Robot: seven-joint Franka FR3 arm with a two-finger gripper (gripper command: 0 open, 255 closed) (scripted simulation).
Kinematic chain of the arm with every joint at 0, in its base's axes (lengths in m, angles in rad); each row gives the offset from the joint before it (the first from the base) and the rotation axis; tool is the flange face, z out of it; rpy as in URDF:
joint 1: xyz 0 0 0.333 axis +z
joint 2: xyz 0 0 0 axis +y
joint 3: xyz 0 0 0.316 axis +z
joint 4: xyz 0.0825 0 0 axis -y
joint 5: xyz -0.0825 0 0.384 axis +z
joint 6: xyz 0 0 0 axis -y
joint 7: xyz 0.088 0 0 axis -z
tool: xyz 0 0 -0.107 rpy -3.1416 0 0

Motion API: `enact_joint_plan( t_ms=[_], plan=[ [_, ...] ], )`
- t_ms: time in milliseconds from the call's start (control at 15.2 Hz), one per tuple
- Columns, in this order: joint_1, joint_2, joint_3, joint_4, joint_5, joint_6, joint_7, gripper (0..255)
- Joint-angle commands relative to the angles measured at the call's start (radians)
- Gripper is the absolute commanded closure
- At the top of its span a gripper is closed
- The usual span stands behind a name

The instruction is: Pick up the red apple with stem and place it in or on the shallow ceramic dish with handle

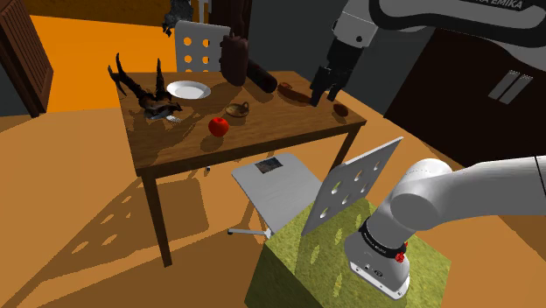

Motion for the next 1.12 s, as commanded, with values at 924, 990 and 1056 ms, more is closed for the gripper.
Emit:
enact_joint_plan(
  t_ms=[924,990,1056],
  plan=[
    [-0.015,0.522,0.093,0.190,0.043,0.303,0.176,0],
    [-0.016,0.562,0.097,0.213,0.041,0.318,0.188,0],
    [-0.016,0.601,0.101,0.237,0.039,0.331,0.201,0]
  ],
)
